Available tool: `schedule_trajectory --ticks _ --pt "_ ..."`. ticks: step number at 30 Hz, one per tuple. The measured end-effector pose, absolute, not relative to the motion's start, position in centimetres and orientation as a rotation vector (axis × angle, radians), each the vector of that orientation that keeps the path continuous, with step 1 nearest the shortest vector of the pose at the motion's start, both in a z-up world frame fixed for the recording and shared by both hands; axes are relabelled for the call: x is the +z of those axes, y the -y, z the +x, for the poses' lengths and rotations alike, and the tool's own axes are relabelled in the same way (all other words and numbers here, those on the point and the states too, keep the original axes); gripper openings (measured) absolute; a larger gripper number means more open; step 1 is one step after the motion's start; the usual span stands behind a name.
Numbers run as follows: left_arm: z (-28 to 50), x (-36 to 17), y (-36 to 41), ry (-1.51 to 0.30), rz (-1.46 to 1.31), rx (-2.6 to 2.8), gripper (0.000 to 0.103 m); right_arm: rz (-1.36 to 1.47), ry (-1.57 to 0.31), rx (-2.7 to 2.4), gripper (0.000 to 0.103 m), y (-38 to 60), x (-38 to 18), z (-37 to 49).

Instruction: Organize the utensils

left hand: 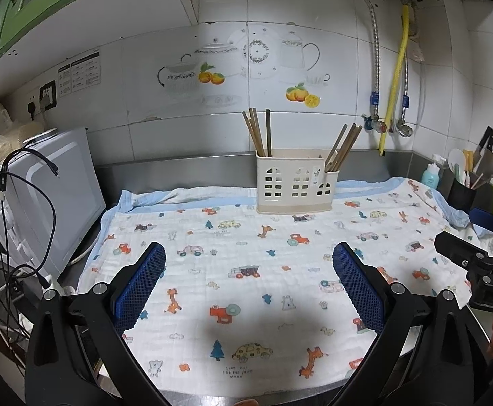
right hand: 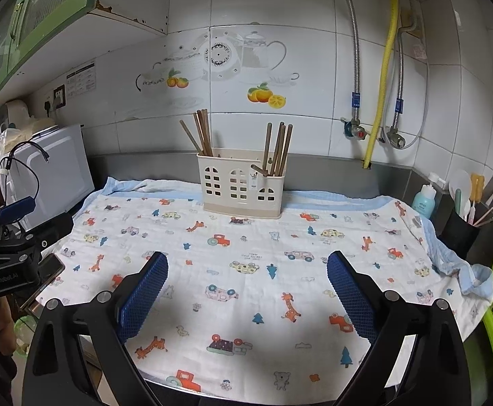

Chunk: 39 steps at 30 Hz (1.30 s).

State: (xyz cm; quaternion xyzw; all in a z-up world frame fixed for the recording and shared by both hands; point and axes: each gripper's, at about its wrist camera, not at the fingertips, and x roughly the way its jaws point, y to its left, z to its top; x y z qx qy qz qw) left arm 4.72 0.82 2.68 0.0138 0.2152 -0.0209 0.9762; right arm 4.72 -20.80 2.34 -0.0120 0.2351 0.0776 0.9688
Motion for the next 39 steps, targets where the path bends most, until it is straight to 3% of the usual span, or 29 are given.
schedule_trajectory --ticks 39 --pt "3.4 1.5 -0.7 -0.469 0.051 -0.057 0.098 -0.022 -0.498 0.164 0.094 20.8 1.4 3.4"
